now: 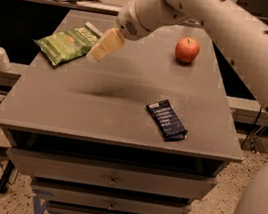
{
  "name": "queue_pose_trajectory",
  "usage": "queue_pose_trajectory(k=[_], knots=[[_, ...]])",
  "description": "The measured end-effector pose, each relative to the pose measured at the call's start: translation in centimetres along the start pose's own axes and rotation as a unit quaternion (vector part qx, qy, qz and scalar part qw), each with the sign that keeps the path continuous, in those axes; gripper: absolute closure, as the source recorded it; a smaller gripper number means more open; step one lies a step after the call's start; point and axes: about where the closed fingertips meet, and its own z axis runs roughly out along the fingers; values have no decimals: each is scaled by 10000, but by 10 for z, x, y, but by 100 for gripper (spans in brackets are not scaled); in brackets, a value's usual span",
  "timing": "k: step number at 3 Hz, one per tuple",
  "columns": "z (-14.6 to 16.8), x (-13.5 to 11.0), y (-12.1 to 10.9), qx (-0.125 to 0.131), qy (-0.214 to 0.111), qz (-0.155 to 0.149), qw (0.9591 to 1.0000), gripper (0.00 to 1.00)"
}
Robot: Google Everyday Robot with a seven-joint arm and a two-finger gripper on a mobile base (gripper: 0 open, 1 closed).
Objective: Move green jalapeno chip bag near rxbar blueberry
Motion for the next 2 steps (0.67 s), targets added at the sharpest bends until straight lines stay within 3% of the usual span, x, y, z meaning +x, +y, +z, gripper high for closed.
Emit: queue_pose_trajectory(k=[1,2], knots=[[44,-13,-5,-316,-321,-28,9990,0],[80,-28,-21,-414,-812,-6,9958,0]])
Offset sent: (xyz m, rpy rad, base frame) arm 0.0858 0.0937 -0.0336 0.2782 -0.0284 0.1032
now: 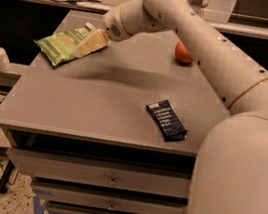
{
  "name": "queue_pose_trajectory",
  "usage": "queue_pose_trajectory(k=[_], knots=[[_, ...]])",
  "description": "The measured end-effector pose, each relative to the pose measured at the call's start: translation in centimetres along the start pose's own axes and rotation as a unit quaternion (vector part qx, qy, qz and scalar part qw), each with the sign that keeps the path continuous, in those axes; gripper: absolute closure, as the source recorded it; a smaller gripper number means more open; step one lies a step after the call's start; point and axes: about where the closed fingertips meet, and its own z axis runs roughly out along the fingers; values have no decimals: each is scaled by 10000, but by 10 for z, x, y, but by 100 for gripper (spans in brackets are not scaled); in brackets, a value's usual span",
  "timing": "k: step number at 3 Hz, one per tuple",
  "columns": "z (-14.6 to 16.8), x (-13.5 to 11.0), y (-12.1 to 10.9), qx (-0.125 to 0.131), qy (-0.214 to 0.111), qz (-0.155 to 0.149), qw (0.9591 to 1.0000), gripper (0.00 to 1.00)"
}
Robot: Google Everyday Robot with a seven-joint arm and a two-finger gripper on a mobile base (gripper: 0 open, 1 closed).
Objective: Move green jalapeno chip bag near rxbar blueberry
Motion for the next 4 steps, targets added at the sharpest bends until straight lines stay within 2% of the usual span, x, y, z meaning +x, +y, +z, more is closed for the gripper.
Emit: queue_pose_trajectory(k=[1,2,3,4], knots=[[26,-1,-20,-12,-262,65,9996,0],[47,7,-34,-2,-359,176,9992,0],[56,25,-39,52,-270,329,9991,16],[60,38,-36,83,-186,475,9987,40]])
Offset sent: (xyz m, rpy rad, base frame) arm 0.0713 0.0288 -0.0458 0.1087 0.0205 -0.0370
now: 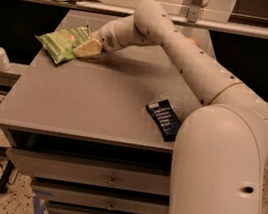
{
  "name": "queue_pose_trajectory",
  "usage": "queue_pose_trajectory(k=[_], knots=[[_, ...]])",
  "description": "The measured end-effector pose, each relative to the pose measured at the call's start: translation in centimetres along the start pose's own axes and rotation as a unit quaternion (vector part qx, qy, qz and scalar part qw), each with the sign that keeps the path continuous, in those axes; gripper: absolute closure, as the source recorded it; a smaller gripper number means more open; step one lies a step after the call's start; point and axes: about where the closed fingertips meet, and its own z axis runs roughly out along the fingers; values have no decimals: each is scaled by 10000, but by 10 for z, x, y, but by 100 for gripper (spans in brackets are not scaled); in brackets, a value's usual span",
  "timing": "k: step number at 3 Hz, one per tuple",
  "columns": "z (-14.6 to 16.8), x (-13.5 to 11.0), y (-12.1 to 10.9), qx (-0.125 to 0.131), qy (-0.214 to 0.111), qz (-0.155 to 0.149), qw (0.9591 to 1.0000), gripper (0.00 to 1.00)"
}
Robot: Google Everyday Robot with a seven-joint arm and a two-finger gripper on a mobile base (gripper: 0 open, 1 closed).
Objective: Move green jalapeno chip bag near rxbar blueberry
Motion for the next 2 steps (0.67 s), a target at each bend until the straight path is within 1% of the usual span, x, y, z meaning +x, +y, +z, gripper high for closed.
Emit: queue_pose_trajectory(k=[1,2], knots=[[-5,4,4,39,67,45,10000,64],[-24,-2,11,112,126,18,9999,87]])
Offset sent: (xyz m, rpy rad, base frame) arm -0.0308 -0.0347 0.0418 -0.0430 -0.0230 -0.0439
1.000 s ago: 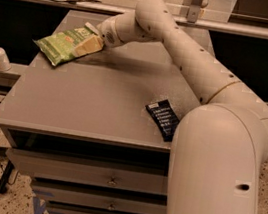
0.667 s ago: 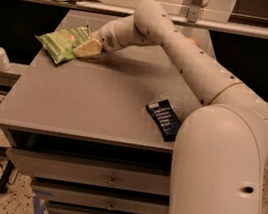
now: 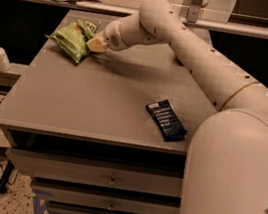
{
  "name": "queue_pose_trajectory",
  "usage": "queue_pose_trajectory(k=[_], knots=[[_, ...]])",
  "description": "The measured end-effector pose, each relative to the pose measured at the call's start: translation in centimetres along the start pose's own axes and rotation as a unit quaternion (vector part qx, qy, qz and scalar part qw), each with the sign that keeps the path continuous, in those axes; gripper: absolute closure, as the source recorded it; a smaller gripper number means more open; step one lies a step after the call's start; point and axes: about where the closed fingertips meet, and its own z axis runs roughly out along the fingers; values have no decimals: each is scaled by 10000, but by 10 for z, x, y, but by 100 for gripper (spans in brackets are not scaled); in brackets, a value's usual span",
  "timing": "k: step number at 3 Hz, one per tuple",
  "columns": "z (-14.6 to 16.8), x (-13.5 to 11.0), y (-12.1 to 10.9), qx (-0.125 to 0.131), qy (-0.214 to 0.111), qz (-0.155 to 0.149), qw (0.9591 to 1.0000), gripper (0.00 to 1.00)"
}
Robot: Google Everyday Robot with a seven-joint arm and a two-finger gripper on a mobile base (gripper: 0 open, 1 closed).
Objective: Move green jalapeno chip bag near rxbar blueberry
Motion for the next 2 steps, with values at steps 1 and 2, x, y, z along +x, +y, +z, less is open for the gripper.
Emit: queue_pose_trajectory(k=[1,2], knots=[[-40,-18,11,136,18,-91,9999,100],[-85,-17,26,303,292,-26,9991,100]])
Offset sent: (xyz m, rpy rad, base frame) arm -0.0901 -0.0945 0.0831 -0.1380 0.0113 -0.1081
